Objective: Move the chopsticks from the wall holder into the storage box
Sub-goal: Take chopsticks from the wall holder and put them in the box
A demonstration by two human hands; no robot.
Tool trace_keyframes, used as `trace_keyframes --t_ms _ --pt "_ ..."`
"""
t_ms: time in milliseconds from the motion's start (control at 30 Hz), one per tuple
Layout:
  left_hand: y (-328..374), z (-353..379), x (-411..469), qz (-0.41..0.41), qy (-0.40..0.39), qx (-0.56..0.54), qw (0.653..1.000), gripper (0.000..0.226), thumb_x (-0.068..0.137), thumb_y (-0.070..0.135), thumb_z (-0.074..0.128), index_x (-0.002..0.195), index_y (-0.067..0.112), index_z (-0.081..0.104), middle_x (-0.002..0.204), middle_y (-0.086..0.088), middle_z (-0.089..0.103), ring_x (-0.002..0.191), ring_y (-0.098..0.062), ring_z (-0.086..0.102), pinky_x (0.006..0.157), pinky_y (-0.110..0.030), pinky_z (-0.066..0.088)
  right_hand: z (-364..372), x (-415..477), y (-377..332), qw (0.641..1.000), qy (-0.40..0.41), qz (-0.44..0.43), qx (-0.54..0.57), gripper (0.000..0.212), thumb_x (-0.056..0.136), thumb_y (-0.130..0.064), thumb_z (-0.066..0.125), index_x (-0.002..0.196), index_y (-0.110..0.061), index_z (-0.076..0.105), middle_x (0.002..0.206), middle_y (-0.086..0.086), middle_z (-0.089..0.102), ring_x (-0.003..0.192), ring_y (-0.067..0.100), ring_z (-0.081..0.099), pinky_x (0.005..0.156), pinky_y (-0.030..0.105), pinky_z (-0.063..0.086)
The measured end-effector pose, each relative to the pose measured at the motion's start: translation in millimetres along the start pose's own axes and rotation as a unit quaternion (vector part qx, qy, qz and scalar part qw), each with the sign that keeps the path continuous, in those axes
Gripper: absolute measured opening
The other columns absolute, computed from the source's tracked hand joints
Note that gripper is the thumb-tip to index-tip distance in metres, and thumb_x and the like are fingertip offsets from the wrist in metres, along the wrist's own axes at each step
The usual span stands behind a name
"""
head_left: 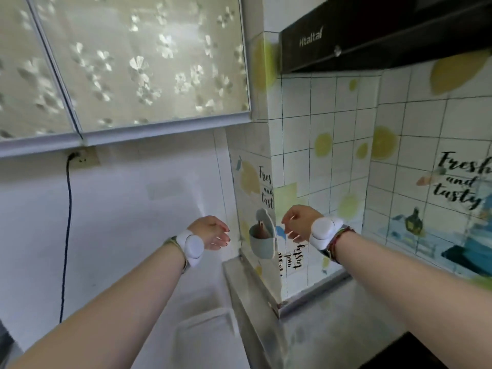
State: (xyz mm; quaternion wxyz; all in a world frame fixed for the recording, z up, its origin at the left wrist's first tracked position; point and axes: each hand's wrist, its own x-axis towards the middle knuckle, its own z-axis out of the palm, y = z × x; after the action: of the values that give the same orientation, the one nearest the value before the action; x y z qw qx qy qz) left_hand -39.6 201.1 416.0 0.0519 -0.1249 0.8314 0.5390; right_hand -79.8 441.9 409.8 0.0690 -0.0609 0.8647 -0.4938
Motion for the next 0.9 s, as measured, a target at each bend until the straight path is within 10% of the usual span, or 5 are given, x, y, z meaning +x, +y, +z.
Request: trace_keyframes --t_ms 500,900 --pt "-38 26 146 0.183 -0.061 0.239 0.952 0.016 0.087 0.013 0.056 0.087 0.028 0.062 0.094 0.002 0.069 0.088 -0.013 0.063 0.073 -0.015 0.046 63 83 60 0.992 0.061 0.052 -0.099 0.024 0.085 -0.007 0.055 0.078 -0.030 0.056 0.084 0.000 0.063 0.079 0.024 0.061 0.080 0.039 0.055" --pt "-48 51 200 0.303 -0.113 0.210 0.923 0.024 0.075 0.022 0.072 0.099 0.027 0.068 0.103 0.008 0.068 0.092 -0.010 0.064 0.076 -0.017 0.049 113 135 54 0.981 0.072 0.081 -0.161 0.021 0.088 -0.019 0.051 0.106 -0.019 0.062 0.104 0.008 0.070 0.093 0.029 0.069 0.084 0.037 0.057"
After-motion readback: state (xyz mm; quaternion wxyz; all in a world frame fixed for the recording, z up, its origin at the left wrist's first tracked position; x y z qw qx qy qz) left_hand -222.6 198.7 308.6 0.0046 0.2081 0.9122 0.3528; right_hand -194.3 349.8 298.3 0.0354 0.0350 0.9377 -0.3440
